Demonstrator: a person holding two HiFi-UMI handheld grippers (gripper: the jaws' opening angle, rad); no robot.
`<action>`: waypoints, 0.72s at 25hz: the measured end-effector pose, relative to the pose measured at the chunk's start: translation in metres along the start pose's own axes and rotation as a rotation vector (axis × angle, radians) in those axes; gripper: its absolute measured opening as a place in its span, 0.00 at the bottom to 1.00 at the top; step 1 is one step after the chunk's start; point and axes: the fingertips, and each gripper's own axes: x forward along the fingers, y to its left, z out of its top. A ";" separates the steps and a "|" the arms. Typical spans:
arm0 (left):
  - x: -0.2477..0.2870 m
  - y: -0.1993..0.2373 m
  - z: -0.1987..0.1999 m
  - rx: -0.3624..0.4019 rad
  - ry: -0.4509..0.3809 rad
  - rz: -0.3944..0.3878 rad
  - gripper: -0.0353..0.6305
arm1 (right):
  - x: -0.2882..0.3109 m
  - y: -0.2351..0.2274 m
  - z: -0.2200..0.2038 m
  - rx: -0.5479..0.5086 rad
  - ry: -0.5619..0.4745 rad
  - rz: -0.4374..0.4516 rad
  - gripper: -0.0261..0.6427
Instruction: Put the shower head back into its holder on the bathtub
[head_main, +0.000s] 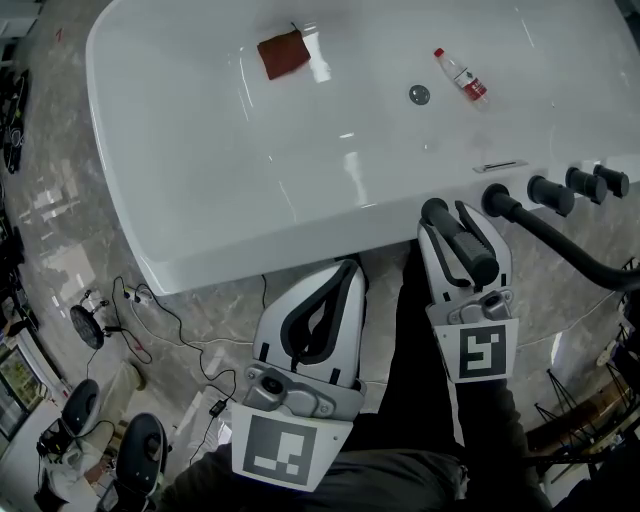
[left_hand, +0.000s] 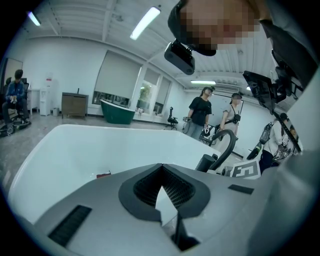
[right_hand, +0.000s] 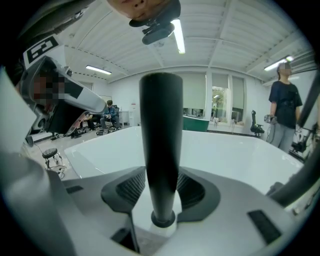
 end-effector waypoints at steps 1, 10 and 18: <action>0.000 0.000 0.000 -0.001 -0.001 0.000 0.06 | 0.000 0.000 0.001 0.001 -0.002 0.001 0.32; 0.002 0.000 -0.001 -0.005 0.002 0.000 0.06 | 0.000 0.000 0.001 -0.009 -0.009 0.006 0.32; 0.001 -0.003 -0.001 -0.007 0.005 -0.001 0.06 | -0.001 0.000 0.005 -0.017 -0.025 0.009 0.32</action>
